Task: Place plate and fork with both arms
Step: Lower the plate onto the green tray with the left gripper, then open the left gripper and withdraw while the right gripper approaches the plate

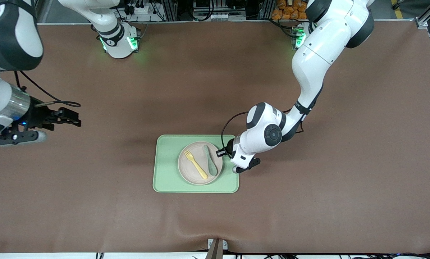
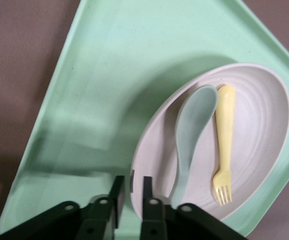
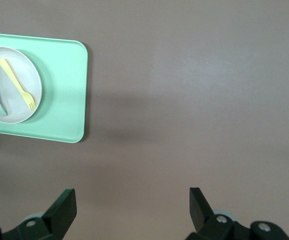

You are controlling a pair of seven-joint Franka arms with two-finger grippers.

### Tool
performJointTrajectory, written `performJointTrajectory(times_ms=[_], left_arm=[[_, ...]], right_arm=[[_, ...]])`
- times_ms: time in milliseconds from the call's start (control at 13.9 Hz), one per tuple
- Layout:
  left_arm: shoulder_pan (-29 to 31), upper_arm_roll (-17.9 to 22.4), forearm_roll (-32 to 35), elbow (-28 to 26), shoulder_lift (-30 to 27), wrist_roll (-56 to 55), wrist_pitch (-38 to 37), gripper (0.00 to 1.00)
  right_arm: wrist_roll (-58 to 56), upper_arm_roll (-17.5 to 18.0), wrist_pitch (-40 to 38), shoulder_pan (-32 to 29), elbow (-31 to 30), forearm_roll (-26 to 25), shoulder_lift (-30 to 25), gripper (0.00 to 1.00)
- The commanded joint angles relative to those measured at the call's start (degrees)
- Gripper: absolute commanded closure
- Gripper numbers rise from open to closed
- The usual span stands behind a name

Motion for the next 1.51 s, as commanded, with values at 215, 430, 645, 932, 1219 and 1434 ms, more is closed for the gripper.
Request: performJointTrajectory(times_ms=[215,430,645,932,1219,1434], left_arm=[[0.02,0.69,-0.2,0.91,-2.51,-0.87,0.27,0.0],[1.07,1.48,3.47,0.38,-5.32,-0.87,-2.79,0.0],[4.58,1.48,8.4,0.38,-9.45,-0.79,-11.31,0.0],[11.78,1.39,15.5,0.46,-13.67,0.17,-19.4,0.0],[18.99,1.3,19.13,0.38,-17.36,9.12,-27.66,0.0],[23.74,1.39,19.22,0.2,-19.74,16.68,-33.64,0.0]], right_arm=[[0.19,0.05,8.21,5.73,1.51,0.97,6.22,0.0],[0.01,-0.03,10.42,10.3,8.69,0.79,13.42,0.0],[0.01,-0.03,10.6,13.65,17.92,0.7,21.77,0.0],[0.01,-0.03,17.78,16.9,21.29,0.62,28.99,0.0],[5.19,-0.21,27.8,21.21,21.29,0.09,34.96,0.01],[5.81,-0.3,33.44,23.23,20.86,0.0,38.23,0.06]])
